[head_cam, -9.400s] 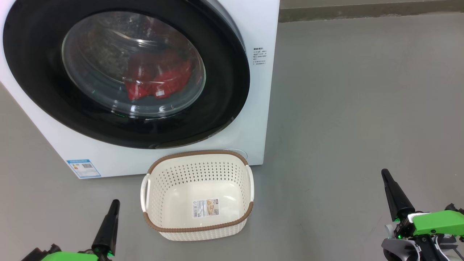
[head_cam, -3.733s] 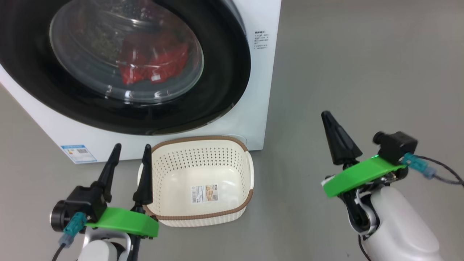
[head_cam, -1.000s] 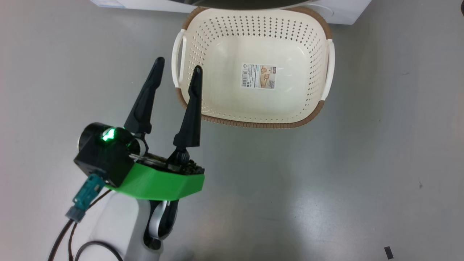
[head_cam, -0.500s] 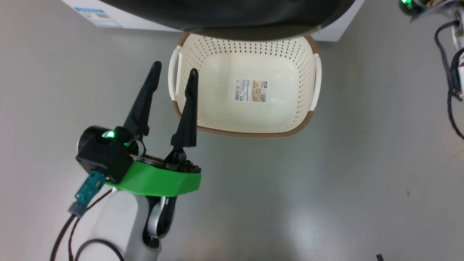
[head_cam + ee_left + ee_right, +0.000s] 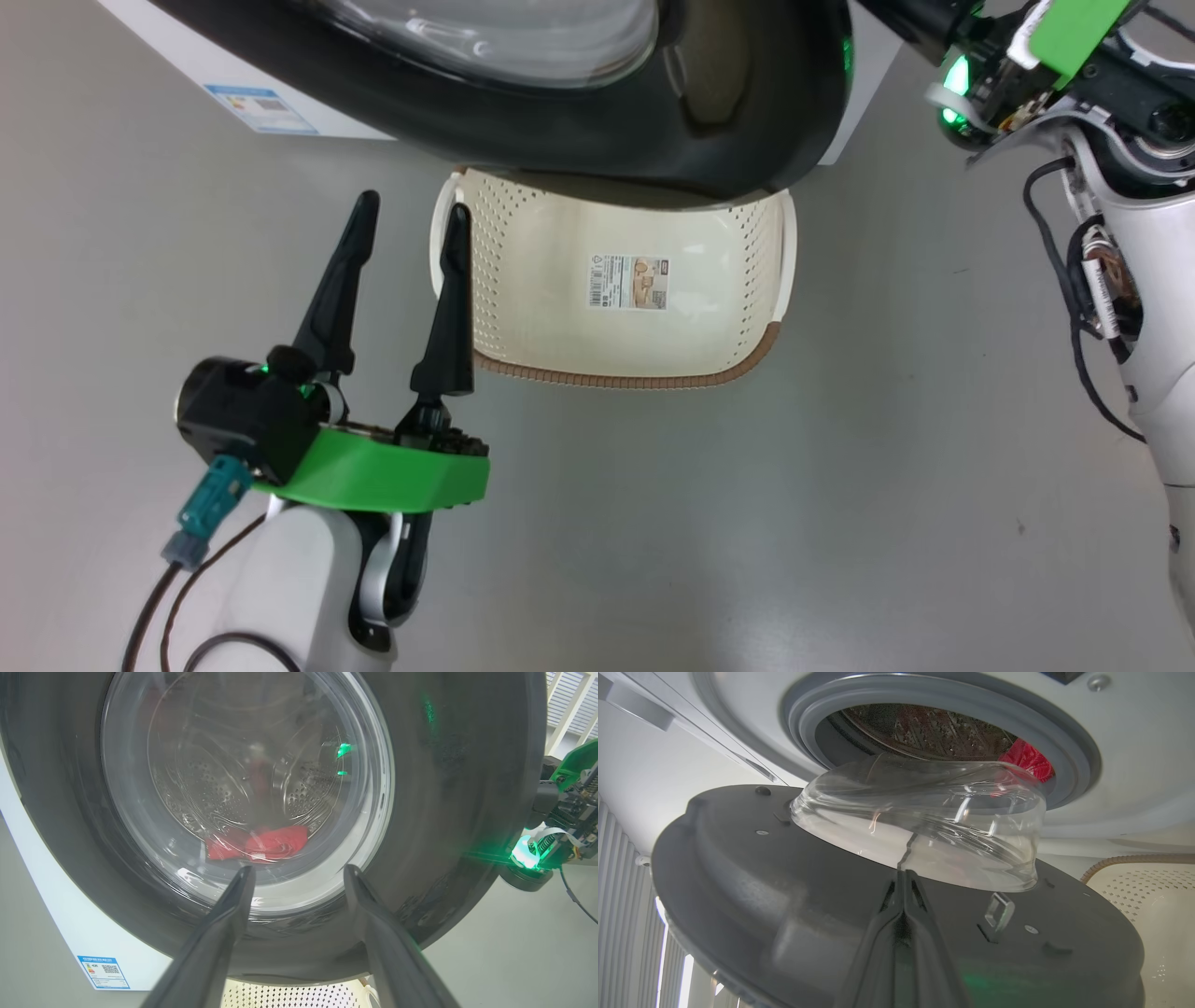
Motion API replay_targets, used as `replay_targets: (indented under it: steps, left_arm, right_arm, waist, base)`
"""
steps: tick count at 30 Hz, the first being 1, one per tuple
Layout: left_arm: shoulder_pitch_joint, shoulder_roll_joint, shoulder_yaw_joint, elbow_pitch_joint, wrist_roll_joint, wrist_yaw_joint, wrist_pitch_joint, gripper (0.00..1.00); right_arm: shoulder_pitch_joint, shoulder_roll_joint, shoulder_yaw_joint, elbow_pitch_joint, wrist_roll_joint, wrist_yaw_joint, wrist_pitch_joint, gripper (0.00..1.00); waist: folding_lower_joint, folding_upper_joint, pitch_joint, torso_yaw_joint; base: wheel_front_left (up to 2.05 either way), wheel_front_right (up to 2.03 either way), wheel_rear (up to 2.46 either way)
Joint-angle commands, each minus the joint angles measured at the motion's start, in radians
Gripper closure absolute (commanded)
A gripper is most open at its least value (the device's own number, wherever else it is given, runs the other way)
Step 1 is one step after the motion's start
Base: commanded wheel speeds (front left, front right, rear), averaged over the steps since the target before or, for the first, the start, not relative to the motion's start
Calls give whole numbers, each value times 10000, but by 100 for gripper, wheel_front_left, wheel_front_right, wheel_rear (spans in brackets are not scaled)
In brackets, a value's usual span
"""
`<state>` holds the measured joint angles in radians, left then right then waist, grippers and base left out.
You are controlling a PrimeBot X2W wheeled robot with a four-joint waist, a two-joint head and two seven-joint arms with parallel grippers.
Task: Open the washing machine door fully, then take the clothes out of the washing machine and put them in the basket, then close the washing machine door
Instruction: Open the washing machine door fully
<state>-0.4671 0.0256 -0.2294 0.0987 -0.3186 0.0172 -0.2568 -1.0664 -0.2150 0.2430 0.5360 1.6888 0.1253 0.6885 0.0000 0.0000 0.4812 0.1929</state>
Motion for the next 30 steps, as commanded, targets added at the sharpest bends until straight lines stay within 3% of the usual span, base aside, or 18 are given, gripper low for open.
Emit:
replay_targets:
  steps: [1,6,8,9,14,20,27,30]
  left_arm:
    - [238,246,347,-226,110,-19,-49,0]
    - [326,246,417,-243,161,-37,-49,0]
    - [336,246,449,-247,167,-39,-49,0]
    - [336,246,463,-252,170,-36,-49,0]
    - [332,246,513,-290,151,-35,-49,0]
    - [408,246,727,-310,185,-12,-49,0]
    - [387,246,923,-212,301,-26,-49,0]
    - [388,246,1010,-232,326,-30,-49,0]
  right_arm:
    - [175,269,112,-359,-73,54,108,100]
    - [268,240,155,-377,-585,54,-356,97]
    - [316,178,184,-449,-1010,54,-823,25]
    - [355,120,250,-526,-1278,54,-1051,0]
    - [639,-63,406,-861,-2243,54,-2276,0]
    - [1318,-588,1146,-1504,-4189,54,-5192,0]
    - [1865,-1057,2362,-987,-6033,54,-8418,0]
    - [1988,-1134,2702,-540,-6806,54,-9227,0]
  waist:
    - [0,0,-83,-61]
    - [0,0,-109,-124]
    - [0,0,-98,-157]
    - [0,0,-93,-174]
    - [0,0,-112,-258]
    - [0,0,-221,-468]
    - [0,0,-349,-685]
    - [0,0,-431,-776]
  base:
    - [0,0,0]
    - [0,0,0]
    - [0,0,0]
    - [0,0,0]
    - [0,0,0]
    - [0,0,0]
    - [0,0,0]
    - [0,0,0]
